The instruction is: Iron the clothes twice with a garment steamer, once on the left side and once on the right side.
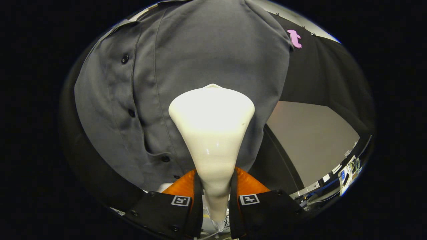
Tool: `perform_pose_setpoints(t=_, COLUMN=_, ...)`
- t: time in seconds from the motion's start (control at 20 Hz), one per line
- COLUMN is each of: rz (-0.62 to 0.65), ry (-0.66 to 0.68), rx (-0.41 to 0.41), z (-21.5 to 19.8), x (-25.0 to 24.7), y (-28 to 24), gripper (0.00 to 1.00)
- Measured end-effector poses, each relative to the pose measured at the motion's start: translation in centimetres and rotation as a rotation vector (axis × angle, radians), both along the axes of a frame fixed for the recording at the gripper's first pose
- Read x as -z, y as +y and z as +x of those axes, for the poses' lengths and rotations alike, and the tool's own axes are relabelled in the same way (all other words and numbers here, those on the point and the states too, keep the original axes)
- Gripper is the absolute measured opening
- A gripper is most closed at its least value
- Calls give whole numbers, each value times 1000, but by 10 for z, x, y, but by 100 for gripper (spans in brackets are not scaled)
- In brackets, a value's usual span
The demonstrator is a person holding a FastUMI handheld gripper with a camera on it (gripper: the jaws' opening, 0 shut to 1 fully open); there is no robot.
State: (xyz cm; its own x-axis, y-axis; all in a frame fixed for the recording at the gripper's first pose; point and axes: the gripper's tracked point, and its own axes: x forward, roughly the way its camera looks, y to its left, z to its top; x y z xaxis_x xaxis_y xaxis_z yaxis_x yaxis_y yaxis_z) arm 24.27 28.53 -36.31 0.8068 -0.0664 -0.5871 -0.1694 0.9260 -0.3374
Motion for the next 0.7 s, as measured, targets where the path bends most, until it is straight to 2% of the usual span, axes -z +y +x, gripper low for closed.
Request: perform_pose_setpoints(t=0.7, rz=-27, ry=177, rx=65, z=-11, x=114, y=-31, gripper=40)
